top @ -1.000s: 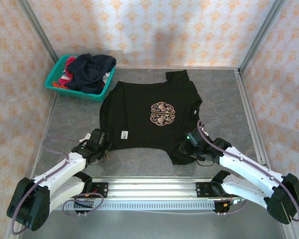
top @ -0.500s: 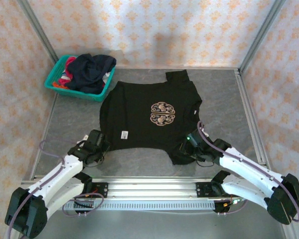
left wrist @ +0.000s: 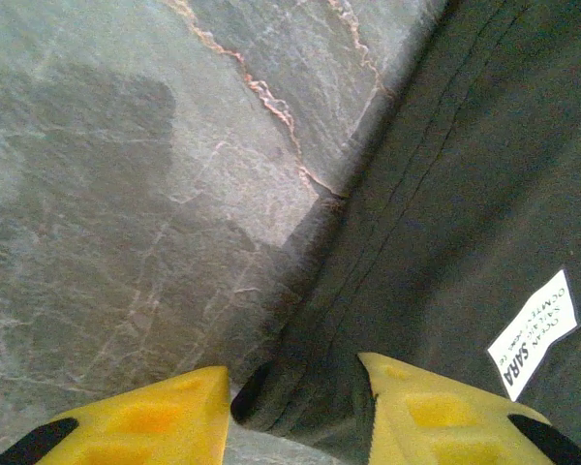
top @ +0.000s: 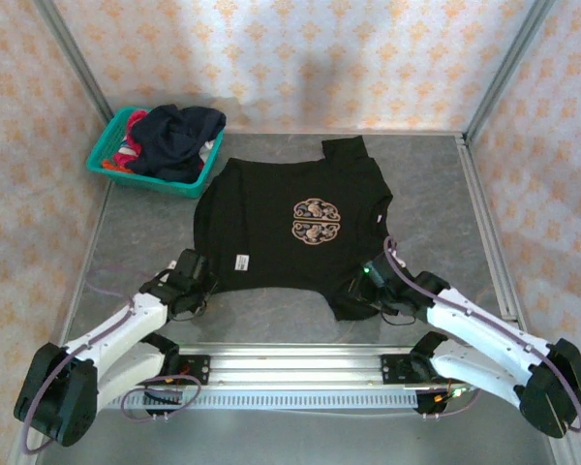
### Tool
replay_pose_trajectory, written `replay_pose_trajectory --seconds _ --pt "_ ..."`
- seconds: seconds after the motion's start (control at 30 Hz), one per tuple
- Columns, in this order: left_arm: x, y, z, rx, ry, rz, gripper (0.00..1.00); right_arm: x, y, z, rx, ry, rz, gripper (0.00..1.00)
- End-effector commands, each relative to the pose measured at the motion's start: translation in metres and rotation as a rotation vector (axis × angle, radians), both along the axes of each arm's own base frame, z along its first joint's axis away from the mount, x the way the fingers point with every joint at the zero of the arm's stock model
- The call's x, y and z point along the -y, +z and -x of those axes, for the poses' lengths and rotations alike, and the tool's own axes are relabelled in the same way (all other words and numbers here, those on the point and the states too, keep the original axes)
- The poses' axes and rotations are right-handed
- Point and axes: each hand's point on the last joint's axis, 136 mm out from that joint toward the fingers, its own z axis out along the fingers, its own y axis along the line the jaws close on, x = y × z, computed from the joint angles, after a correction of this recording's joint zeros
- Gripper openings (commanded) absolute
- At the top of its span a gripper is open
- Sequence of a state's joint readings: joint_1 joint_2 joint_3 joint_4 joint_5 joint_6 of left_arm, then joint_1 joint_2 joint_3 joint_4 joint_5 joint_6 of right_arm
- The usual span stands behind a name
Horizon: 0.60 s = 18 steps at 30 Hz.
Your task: Fold and stack the t-shirts
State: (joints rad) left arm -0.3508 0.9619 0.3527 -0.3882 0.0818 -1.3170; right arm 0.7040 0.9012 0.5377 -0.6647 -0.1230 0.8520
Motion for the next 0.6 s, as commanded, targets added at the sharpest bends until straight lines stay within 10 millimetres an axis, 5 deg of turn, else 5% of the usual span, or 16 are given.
replay_pose_trajectory --seconds 0.0,0.4,0.53,0.57 --pt "0.002 0.004 -0.008 0.035 0.025 0.025 0.36 0.006 -0.002 0.001 0.01 -0.024 0.007 0.58" --pt "-0.004 -0.007 -0.002 0.004 0.031 -0.007 0.26 0.008 0.001 0.002 0.01 -0.03 0.011 0.58" --pt "-0.003 -0.007 -0.003 0.015 0.03 0.0 0.0 0.01 0.001 0.004 0.005 -0.037 0.015 0.58" --pt "-0.003 -0.006 -0.003 0.016 0.032 -0.001 0.0 0.012 0.001 0.004 0.002 -0.05 0.017 0.58"
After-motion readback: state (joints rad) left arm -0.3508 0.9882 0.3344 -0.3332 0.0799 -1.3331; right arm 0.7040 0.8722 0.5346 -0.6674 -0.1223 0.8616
